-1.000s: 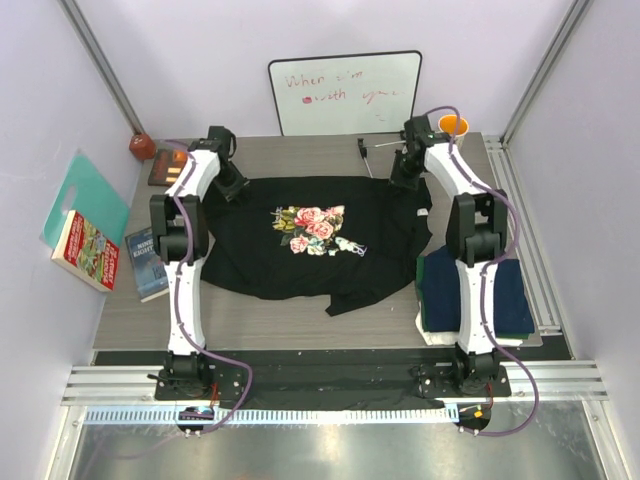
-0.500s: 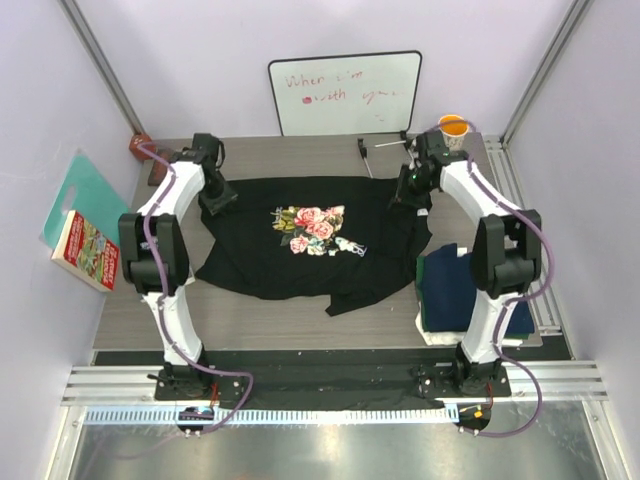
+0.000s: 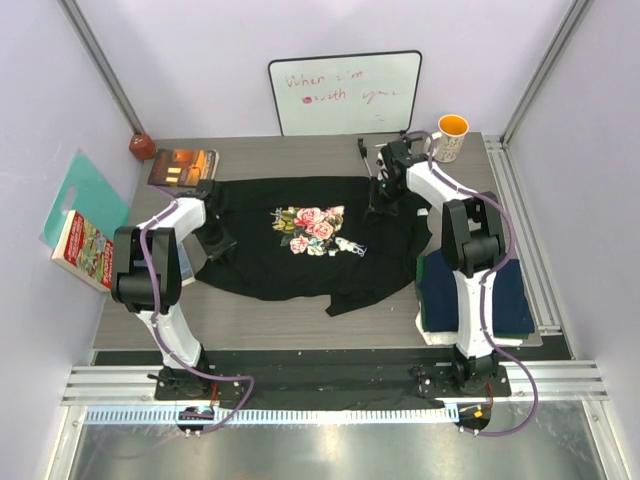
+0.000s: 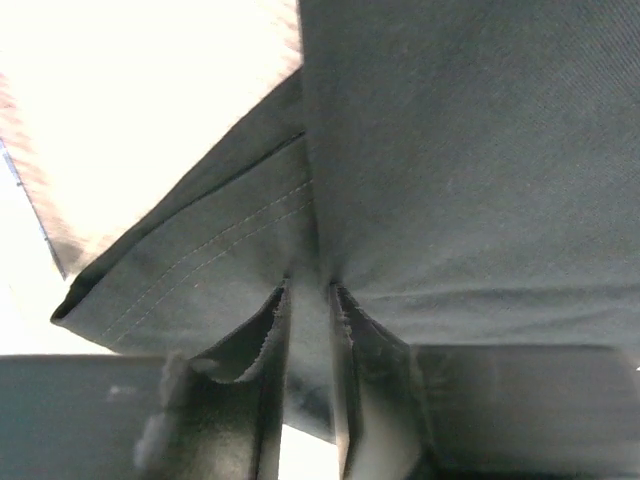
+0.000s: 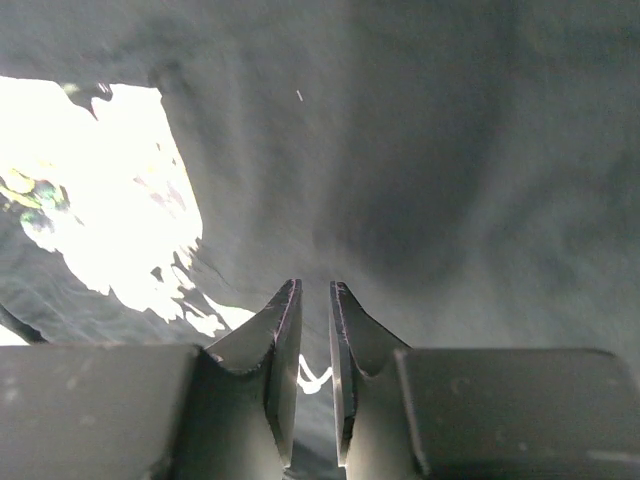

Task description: Fold and stack the t-shirts

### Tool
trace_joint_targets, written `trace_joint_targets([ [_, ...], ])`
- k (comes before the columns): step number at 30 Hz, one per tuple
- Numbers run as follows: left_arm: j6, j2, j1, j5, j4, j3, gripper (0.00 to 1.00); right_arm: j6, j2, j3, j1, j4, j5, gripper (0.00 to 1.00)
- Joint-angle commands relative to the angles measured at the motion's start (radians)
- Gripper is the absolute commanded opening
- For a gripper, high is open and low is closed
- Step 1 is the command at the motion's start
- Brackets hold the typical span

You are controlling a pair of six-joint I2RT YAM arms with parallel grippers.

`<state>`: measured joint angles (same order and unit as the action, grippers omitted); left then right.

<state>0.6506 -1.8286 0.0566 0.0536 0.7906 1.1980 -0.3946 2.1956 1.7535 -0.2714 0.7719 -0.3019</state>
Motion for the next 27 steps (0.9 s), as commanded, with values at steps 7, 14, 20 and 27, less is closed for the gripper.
trace_joint_targets([
  [7, 0.004, 0.032, -0.020, 0.101, -0.007, -0.058, 0.07, 0.014, 0.134, 0.086, 0.005, -0.020, 0.036, 0.01],
  [14, -0.025, 0.071, -0.052, 0.114, 0.030, -0.063, 0.03, -0.006, 0.196, 0.069, 0.006, -0.034, 0.076, 0.01],
  [20, -0.057, 0.098, -0.115, 0.117, 0.084, -0.074, 0.03, -0.038, 0.210, 0.063, 0.015, -0.046, 0.076, 0.01],
  [27, -0.094, 0.127, -0.124, 0.104, 0.136, -0.087, 0.03, -0.059, 0.214, 0.069, 0.024, -0.045, 0.072, 0.01],
])
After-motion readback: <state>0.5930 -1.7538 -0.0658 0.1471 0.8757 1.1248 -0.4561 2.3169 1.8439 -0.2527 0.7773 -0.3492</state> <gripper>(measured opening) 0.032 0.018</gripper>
